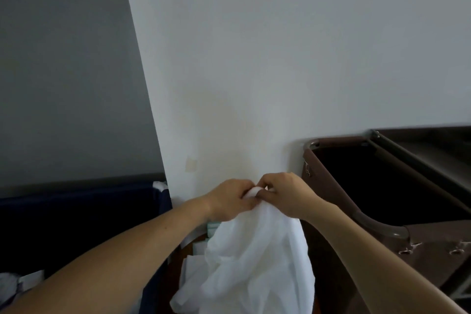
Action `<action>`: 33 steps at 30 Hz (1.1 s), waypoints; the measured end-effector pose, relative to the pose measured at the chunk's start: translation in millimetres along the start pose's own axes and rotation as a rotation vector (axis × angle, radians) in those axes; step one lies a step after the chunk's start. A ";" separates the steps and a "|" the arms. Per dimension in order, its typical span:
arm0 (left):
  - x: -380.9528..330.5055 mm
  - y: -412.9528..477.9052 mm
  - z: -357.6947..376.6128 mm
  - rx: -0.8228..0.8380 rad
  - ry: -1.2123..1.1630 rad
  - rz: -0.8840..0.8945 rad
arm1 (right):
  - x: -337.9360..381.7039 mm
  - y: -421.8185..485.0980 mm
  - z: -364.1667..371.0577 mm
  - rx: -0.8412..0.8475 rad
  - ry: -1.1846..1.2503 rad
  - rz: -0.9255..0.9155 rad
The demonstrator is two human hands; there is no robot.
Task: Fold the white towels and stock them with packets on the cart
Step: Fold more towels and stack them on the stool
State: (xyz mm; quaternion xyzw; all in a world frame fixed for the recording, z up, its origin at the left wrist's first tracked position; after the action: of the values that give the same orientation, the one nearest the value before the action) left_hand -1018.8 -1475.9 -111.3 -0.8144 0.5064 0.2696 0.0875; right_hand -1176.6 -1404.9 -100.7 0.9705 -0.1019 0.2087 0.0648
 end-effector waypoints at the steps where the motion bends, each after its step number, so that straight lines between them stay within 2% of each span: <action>1: 5.4 0.0 -1.5 0.003 -0.054 -0.015 | -3.7 -1.9 -1.0 0.055 0.096 0.020; 3: 13.2 -2.8 -6.8 -0.069 -0.274 -0.086 | -11.9 -5.9 -2.6 0.152 0.270 0.069; 6: 16.0 -5.6 -14.1 -0.354 -0.765 -0.286 | -19.6 -10.3 -4.9 0.178 0.315 0.133; 7: 15.3 -5.9 -15.6 -0.405 -0.855 -0.329 | -20.1 -11.4 -5.1 0.187 0.328 0.149; 9: 11.7 -5.6 -20.2 -0.403 -0.975 -0.301 | -19.4 -12.1 -4.4 0.195 0.369 0.145; 12: 1.2 -3.3 -27.2 -0.323 -1.108 -0.145 | -14.4 -10.7 -5.1 0.107 0.402 0.105; 16: 0.7 -5.6 -18.5 -0.277 -0.959 -0.137 | -10.8 -6.8 4.4 0.072 0.377 0.108; 19: 18.5 -12.5 3.5 -0.144 -0.741 -0.263 | -16.3 -4.5 17.5 0.024 0.389 0.148; 23: 48.5 -25.9 37.4 0.038 -0.558 -0.423 | -25.8 -4.3 39.1 0.081 0.376 0.175; 29: 78.0 -44.9 79.2 0.127 -0.414 -0.514 | -33.2 -2.1 72.0 0.116 0.390 0.212; 33: 85.1 -54.0 118.1 0.257 -0.247 -0.528 | -39.5 -1.7 87.5 0.151 0.424 0.272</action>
State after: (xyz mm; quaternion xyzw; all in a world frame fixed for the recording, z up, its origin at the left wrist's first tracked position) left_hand -984.0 -1467.6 -262.5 -0.8612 0.2928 0.2681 0.3173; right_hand -1177.2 -1411.2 -196.5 0.8845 -0.1999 0.4212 -0.0165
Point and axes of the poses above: each hand's wrist, its own y-axis towards the middle knuckle, its own z-axis out of the palm, x = y × z, the point moved 1 cm from there along y, towards the middle knuckle, and after that the axes turned 12 degrees about z, right-handed, at the moved point
